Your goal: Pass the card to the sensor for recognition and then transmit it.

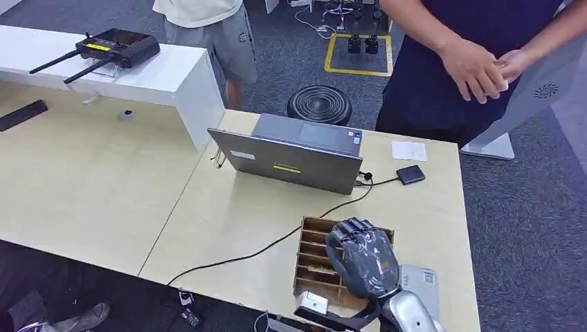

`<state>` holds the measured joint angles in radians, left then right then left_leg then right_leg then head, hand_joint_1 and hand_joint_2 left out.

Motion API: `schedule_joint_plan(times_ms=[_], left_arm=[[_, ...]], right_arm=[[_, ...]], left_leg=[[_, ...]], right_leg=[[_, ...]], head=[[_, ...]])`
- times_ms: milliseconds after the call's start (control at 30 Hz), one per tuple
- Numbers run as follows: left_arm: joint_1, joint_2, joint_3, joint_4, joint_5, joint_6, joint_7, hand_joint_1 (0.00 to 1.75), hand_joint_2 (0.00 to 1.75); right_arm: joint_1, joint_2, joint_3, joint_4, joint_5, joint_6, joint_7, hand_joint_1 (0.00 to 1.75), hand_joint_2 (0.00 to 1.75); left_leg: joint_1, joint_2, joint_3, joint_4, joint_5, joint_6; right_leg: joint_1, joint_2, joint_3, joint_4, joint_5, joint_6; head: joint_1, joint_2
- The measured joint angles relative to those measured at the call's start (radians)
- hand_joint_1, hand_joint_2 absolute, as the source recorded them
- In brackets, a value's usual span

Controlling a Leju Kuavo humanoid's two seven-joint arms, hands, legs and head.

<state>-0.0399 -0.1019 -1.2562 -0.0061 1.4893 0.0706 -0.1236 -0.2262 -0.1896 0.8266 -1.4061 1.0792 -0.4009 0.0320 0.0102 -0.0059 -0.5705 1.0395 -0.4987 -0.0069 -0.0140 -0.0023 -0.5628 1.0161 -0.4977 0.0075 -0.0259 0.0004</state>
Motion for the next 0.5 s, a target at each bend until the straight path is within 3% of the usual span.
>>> schedule_joint_plan(times_ms=[67,133,500], left_arm=[[0.0,0.0,0.0,0.0,0.0,0.0,0.0,0.0,0.0],[0.0,0.0,0.0,0.0,0.0,0.0,0.001,0.0,0.0],[0.0,0.0,0.0,0.0,0.0,0.0,0.001,0.0,0.0]], right_arm=[[-0.002,0.0,0.002,0.003,0.0,0.0,0.0,0.87,1.75],[-0.003,0.0,0.005,0.006,0.0,0.0,0.0,0.7,1.75],[-0.025,0.0,0.025,0.017,-0.004,0.006,0.007,0.73,1.75]], left_leg=[[0.0,0.0,0.0,0.0,0.0,0.0],[0.0,0.0,0.0,0.0,0.0,0.0],[0.0,0.0,0.0,0.0,0.0,0.0]], right_leg=[[0.0,0.0,0.0,0.0,0.0,0.0],[0.0,0.0,0.0,0.0,0.0,0.0],[0.0,0.0,0.0,0.0,0.0,0.0]], head=[[0.0,0.0],[0.0,0.0],[0.0,0.0]])
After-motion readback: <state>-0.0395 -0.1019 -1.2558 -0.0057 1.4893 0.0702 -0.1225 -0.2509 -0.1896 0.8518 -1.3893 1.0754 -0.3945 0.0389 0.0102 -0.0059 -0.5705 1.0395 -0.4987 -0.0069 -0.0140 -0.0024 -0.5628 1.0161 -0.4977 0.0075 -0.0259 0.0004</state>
